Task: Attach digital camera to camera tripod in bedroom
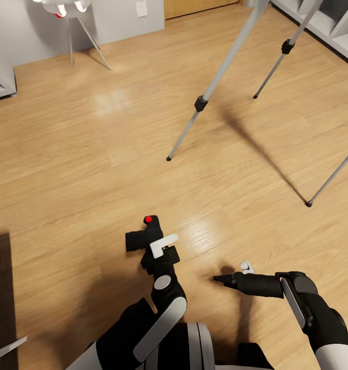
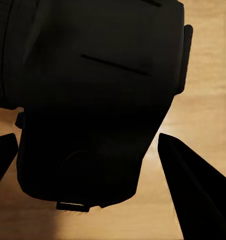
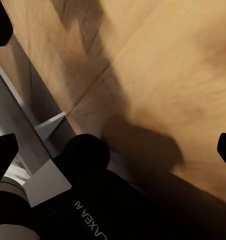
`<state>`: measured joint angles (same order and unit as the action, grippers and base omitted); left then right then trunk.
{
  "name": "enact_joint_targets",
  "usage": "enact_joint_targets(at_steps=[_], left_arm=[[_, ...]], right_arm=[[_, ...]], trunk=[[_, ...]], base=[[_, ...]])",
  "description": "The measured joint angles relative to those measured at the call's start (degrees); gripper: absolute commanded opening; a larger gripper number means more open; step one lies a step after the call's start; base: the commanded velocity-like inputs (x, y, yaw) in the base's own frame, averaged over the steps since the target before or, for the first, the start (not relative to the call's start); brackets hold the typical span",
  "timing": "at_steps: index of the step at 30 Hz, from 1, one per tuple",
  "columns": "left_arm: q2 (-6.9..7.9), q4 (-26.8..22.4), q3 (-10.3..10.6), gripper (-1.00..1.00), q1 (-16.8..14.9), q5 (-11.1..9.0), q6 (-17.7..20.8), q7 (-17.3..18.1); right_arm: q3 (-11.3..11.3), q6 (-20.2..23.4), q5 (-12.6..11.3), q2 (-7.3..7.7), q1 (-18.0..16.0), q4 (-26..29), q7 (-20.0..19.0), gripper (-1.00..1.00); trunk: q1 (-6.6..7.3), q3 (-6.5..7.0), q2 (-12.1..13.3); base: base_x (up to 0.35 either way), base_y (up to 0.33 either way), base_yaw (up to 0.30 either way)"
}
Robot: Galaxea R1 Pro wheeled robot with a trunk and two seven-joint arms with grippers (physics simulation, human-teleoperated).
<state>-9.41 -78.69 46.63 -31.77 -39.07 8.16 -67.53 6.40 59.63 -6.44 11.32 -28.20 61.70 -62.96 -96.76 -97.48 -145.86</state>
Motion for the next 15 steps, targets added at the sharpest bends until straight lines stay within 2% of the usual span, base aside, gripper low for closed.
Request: enact_joint_targets(at_steps=[5, 15], left_arm=[[0.04, -1.4, 0.1, -1.00, 0.0, -1.1, 0.0, 0.1], [0.47, -3.6, -0.2, -1.00, 0.0, -8.3, -0.1, 0.7]], right_arm=[[0.0, 0.0, 0.0, 0.03, 0.0, 0.0, 0.0, 1.00], [0.3, 0.0, -0.2, 0.46, 0.0, 0.2, -0.4, 1.00]], trunk=[[0.13, 1.11, 0.1], [0.39, 3.32, 0.2]], base=[[0.000, 0.000, 0.000], [0.000, 0.000, 0.000]])
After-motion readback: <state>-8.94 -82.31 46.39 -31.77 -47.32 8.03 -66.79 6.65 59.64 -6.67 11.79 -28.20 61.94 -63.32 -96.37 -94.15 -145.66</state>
